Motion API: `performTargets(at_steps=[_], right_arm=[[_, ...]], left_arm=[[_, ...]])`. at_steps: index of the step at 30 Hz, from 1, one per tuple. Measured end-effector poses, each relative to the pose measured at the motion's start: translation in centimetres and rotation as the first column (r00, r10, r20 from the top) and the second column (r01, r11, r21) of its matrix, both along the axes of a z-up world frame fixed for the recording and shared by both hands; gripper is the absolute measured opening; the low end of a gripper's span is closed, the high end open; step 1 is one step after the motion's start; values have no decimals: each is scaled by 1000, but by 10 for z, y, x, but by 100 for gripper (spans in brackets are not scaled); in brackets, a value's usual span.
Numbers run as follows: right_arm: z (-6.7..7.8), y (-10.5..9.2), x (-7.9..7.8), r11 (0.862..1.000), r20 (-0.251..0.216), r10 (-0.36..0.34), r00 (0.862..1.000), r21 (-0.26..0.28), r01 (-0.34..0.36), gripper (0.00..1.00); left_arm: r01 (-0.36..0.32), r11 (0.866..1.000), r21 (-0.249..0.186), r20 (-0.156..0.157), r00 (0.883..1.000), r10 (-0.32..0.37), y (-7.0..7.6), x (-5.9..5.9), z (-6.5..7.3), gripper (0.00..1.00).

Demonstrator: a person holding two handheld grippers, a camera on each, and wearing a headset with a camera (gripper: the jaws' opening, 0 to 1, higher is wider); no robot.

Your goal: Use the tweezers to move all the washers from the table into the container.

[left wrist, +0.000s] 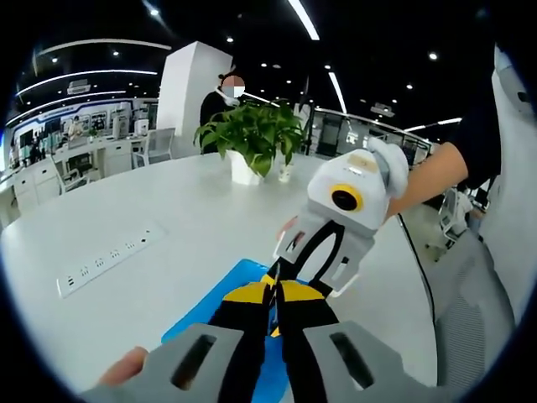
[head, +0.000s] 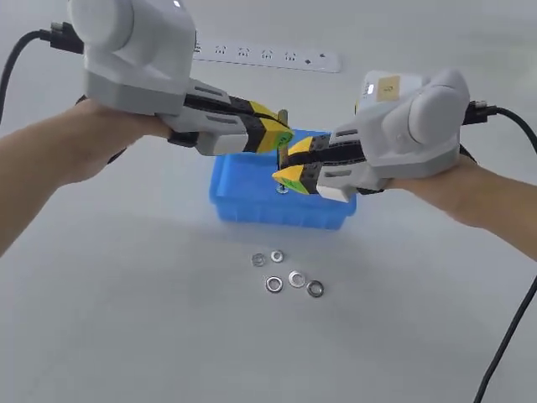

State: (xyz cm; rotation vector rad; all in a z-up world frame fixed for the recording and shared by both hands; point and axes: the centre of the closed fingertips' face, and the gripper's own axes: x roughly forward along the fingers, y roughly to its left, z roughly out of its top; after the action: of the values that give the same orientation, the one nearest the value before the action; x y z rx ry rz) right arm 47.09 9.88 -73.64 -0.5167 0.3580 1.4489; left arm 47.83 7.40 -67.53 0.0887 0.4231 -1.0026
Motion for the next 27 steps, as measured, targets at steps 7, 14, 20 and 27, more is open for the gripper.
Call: performTargets(at_steps=[7,14,20,27], right_arm=[[7,3,2,1000,3,-19,1000,14,19,14],[17,1,-1,999,10,-28,1000,32,27,14],[19,-2,-2,999,20,-40,999,28,40,14],[26,-7,-4,998,31,-59,998,31,58,15]], left_arm=[[-21,1000,18,27,999,20,3,5,5,7],[-33,999,17,22,999,32,4,4,10,7],[-38,999,17,47,998,37,3,5,17,7],[-42,999,34,68,997,39,6,5,25,7]])
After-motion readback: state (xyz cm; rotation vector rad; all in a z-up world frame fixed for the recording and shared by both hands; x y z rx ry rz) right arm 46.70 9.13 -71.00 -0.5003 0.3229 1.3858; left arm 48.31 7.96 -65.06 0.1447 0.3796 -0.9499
